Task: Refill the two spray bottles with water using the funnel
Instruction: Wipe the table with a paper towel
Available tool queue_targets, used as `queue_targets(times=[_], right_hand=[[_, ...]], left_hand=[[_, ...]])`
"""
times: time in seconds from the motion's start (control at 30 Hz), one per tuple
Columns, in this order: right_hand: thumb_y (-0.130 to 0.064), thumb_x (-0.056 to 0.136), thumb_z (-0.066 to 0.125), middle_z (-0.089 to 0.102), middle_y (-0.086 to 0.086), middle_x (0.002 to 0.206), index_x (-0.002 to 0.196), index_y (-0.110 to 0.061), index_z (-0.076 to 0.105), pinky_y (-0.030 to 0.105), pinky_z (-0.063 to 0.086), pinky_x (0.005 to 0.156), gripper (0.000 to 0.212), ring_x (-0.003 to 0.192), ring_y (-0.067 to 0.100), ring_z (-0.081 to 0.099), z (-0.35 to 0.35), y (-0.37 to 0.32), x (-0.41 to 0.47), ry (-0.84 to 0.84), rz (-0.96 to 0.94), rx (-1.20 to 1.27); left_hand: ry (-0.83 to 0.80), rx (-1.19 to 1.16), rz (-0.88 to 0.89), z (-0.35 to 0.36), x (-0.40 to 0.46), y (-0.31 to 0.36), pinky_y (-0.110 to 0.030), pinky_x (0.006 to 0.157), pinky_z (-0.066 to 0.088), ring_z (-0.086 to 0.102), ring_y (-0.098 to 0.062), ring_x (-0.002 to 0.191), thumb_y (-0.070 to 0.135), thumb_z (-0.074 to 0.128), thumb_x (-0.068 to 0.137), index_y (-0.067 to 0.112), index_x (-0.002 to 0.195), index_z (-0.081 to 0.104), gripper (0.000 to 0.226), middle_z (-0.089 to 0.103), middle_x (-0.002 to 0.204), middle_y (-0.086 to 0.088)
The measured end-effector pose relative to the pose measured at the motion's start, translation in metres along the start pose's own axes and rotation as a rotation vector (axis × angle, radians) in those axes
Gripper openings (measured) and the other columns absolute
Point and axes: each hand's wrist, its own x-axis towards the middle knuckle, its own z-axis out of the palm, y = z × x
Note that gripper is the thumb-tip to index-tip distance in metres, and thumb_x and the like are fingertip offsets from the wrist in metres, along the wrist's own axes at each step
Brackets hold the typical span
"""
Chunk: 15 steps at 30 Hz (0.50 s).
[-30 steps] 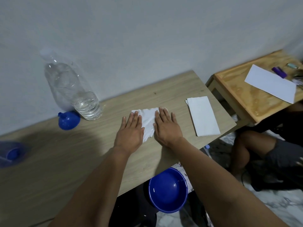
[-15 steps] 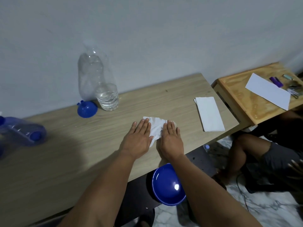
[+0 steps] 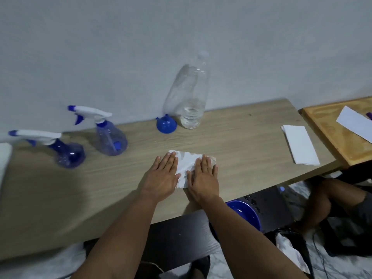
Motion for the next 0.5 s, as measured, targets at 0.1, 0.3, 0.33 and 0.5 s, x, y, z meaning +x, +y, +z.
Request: queue_targets(times=[0.1, 0.3, 0.33, 0.5], right_hand=[[-0.054, 0.100, -0.004, -0.002, 0.018, 0.175, 0.167, -0.004, 0.003, 0.050, -0.006, 0.131, 0.083, 0.163, 0.031, -0.006, 0.018, -0.056, -0.007, -0.009, -0.062, -0.027], [-0.050, 0.089, -0.015, 0.004, 0.020, 0.175, 0.166, -0.001, 0.009, 0.049, -0.005, 0.131, 0.094, 0.163, 0.032, -0.001, 0.057, -0.175, -0.015, -0.018, -0.267, -0.094], [-0.049, 0.088, -0.016, 0.002, 0.020, 0.175, 0.166, -0.002, 0.008, 0.049, -0.007, 0.131, 0.095, 0.163, 0.032, -0.002, 0.064, -0.197, -0.017, -0.035, -0.296, -0.106], [-0.044, 0.105, 0.000, -0.004, 0.019, 0.175, 0.166, -0.002, 0.003, 0.050, -0.009, 0.130, 0.074, 0.163, 0.032, -0.007, 0.090, -0.288, -0.030, -0.086, -0.405, -0.172]], left_hand=[[0.003, -0.008, -0.072, 0.004, -0.043, -0.044, -0.048, 0.123, 0.015, 0.006, -0.024, 0.155, 0.046, 0.012, 0.104, 0.005, 0.157, 0.014, 0.067, 0.008, 0.166, -0.012], [0.008, -0.029, -0.275, 0.013, -0.136, -0.138, -0.048, 0.123, 0.018, 0.012, -0.024, 0.154, 0.048, 0.012, 0.103, 0.005, 0.156, 0.020, 0.069, 0.014, 0.165, -0.012], [0.008, -0.030, -0.310, 0.015, -0.152, -0.153, -0.048, 0.122, 0.020, 0.015, -0.024, 0.154, 0.048, 0.012, 0.102, 0.004, 0.156, 0.023, 0.070, 0.017, 0.164, -0.012], [0.010, -0.039, -0.448, 0.027, -0.224, -0.215, -0.050, 0.121, 0.023, 0.023, -0.027, 0.151, 0.046, 0.016, 0.102, 0.001, 0.153, 0.029, 0.070, 0.027, 0.161, -0.016]])
